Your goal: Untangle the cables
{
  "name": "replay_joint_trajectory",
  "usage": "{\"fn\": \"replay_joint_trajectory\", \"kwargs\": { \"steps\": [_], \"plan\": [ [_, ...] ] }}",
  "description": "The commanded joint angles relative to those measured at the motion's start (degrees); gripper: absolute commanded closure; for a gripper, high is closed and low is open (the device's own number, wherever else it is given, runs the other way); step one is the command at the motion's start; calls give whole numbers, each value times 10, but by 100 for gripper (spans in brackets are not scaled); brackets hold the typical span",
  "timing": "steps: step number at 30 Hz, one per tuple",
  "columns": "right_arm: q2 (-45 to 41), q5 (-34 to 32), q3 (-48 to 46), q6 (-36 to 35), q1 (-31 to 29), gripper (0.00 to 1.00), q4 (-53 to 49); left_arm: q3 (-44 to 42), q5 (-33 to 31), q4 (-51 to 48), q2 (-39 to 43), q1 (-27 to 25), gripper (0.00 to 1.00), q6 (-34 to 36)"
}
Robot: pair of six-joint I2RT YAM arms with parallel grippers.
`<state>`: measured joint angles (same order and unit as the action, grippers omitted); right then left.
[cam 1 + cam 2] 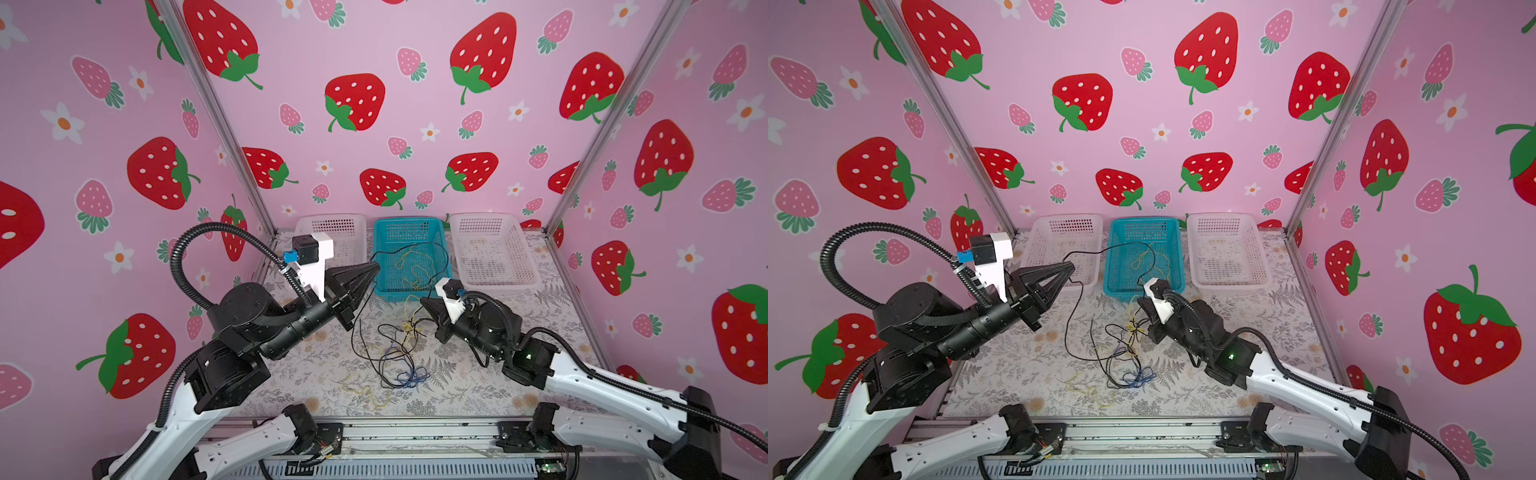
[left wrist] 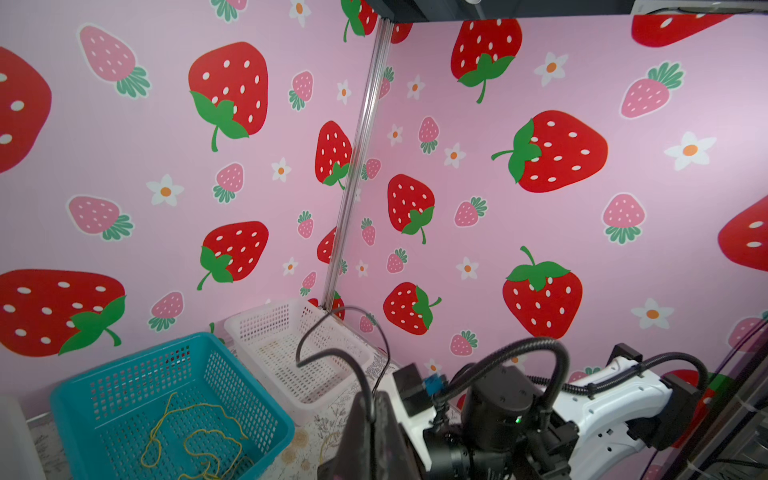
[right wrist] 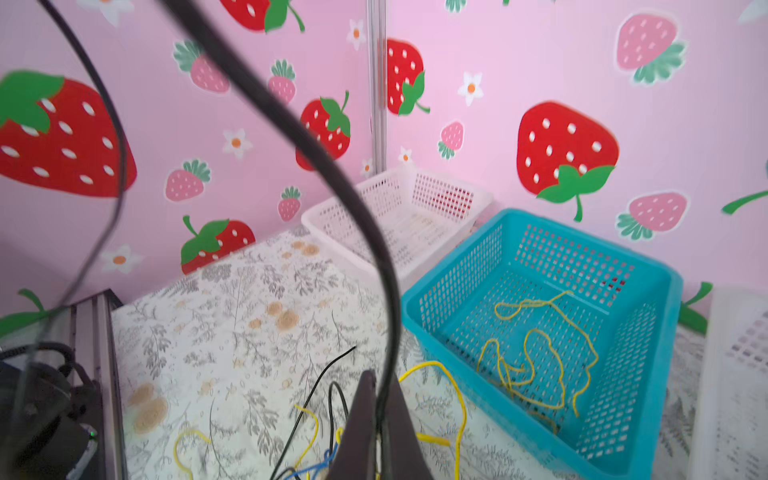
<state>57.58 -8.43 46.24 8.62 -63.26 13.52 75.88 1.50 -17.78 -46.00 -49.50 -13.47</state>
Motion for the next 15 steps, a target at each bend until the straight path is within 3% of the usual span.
{"fn": "replay_joint_trajectory", "kwargs": {
  "steps": [1, 5, 7, 9, 12, 13, 15],
  "plan": [
    [-29, 3, 43, -17, -2, 100, 11, -32, -17, 19, 21, 3, 100, -13],
    [-8, -3, 109, -29, -9, 100, -55, -72, -20, 24, 40, 3, 100, -24],
    [-39, 14, 77, -17, -7, 100, -4, -87, -19, 24, 50, 2, 100, -26],
    [-43, -30, 48, -38, -8, 100, 31, -104, -22, 27, 57, 3, 100, -30],
    [10, 4, 113, -31, -7, 100, -79, -125, -15, 33, 61, 2, 100, -38],
    [0, 21, 90, -20, -7, 100, -46, -130, -12, 34, 60, 2, 100, -39],
    [-21, -12, 36, -15, -4, 100, 21, -136, -10, 37, 59, 3, 100, -42]
  ]
}}
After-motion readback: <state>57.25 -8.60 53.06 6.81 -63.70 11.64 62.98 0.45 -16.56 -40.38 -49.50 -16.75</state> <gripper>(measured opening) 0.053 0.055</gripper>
